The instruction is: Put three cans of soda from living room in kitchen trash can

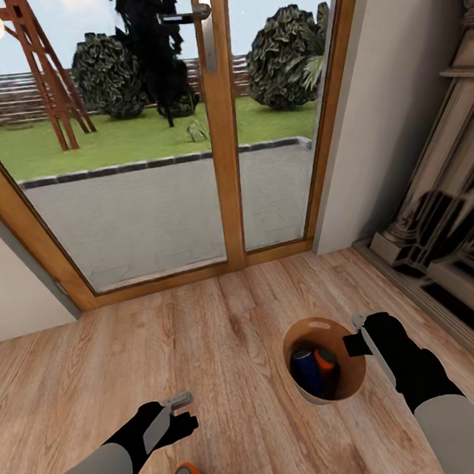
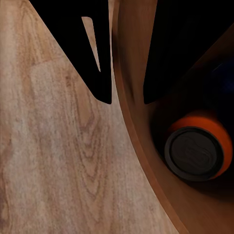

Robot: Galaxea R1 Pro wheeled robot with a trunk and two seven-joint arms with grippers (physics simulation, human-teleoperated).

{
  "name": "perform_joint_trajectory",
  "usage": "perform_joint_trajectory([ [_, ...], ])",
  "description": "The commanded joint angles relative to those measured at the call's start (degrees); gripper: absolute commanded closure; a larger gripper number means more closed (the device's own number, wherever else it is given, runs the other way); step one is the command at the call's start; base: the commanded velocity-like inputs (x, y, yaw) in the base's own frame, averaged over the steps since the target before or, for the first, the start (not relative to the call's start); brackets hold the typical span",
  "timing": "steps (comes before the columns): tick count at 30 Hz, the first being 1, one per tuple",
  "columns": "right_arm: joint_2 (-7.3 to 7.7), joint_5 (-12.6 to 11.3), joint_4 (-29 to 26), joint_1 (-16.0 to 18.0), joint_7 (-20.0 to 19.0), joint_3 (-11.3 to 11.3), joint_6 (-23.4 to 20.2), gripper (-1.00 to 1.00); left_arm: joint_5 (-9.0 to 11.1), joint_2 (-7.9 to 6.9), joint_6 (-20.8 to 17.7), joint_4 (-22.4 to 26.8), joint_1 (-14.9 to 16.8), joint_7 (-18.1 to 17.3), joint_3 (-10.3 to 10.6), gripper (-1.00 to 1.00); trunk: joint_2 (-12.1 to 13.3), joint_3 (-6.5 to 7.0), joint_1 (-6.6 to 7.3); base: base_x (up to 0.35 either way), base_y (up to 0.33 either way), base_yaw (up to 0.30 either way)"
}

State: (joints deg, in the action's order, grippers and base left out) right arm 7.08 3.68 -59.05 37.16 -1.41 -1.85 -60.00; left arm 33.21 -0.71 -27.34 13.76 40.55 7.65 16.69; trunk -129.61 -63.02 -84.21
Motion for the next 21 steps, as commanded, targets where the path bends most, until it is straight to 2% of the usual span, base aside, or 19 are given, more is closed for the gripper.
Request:
perform_joint_trajectory([
  [1, 0.01, -0.69, -0.01, 0.02, -0.17, 0.0, 0.0, 1.0, -0.03, 0.0, 0.02, -0.02, -0.01, -0.04, 0.0, -1.0, 0.0, 0.01, 0.0, 0.0, 0.0, 0.0],
  [17, 0.04, -0.69, -0.08, 0.02, -0.17, 0.0, 0.0, 1.0, 0.07, -0.24, 0.0, -0.05, -0.91, -0.21, -0.01, -1.0, 0.0, 0.01, 0.0, 0.0, 0.0, 0.0],
  [21, 0.03, -0.69, -0.1, 0.03, -0.17, 0.0, 0.0, 1.0, 0.09, -0.6, 0.02, -0.83, -1.7, -1.88, -0.04, -1.0, 0.0, 0.01, 0.0, 0.0, 0.0, 0.0],
])
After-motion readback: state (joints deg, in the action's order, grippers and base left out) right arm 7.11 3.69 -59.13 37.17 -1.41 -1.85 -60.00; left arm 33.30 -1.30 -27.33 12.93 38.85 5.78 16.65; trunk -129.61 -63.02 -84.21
